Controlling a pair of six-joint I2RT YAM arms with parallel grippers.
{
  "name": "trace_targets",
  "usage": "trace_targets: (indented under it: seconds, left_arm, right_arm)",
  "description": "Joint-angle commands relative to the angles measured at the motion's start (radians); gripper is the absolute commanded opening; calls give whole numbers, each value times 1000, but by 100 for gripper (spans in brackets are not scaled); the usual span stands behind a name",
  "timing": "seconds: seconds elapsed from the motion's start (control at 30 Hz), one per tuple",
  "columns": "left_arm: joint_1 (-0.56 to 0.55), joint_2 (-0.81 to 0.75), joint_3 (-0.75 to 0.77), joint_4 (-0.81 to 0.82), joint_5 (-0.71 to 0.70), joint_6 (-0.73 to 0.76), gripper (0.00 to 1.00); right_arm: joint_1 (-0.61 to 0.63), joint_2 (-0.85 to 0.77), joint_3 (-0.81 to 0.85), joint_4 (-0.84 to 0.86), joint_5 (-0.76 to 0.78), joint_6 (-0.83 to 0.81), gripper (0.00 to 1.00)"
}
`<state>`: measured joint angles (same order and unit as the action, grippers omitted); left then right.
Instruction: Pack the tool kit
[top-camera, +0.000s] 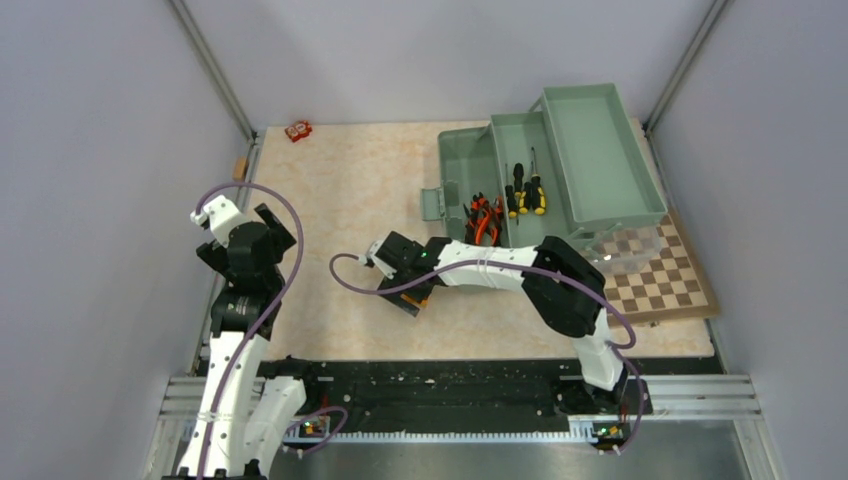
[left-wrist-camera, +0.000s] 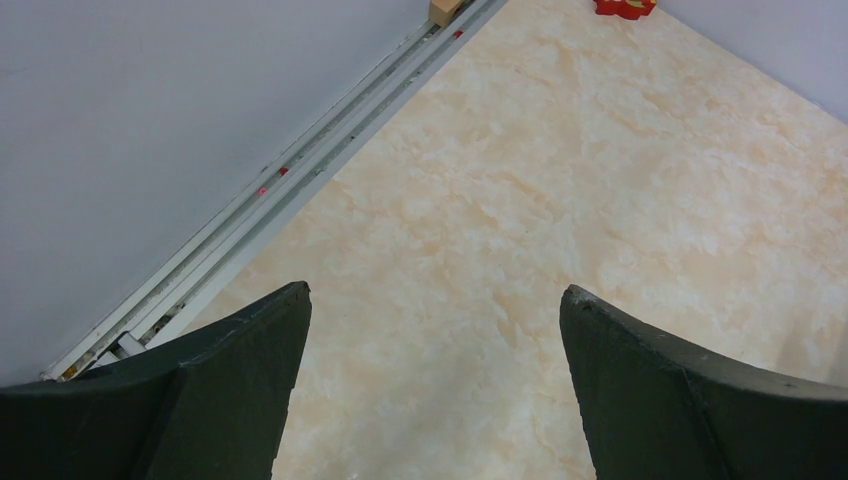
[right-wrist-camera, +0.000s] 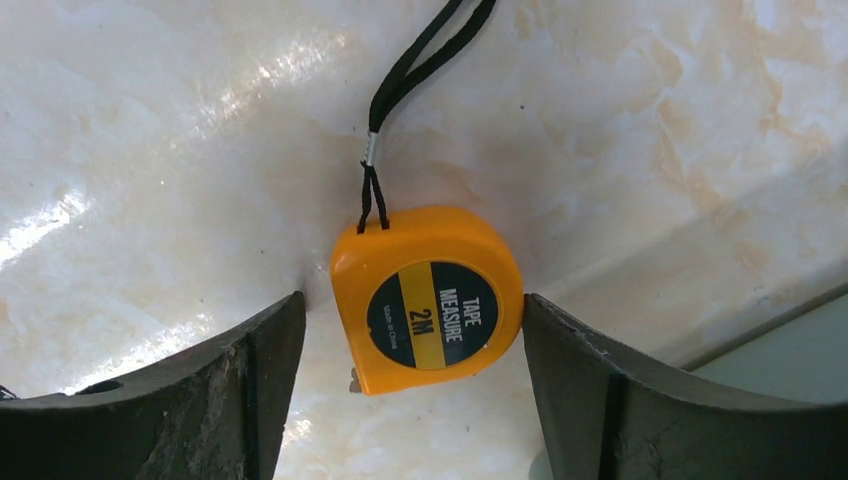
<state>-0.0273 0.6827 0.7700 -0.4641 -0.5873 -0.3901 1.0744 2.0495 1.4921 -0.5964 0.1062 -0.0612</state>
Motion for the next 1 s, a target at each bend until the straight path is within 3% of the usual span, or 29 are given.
trace_targets:
  seconds: [0.0, 0.33, 0.6, 0.97]
  left_arm:
    - [-2, -16, -4, 34, 4, 14, 99]
    - [-3, -17, -4, 34, 4, 14, 99]
    - [-2, -15, -3, 35, 4, 14, 99]
    - [-2, -20, -4, 34, 5, 13, 99]
  right_arm:
    - [-20, 23, -8, 65, -49, -17, 76]
    - [-10, -15, 9, 17, -90, 10, 35]
    - [-9, -188, 70, -35, -58, -1, 30]
    - [-48, -360, 267, -153, 194, -82, 25]
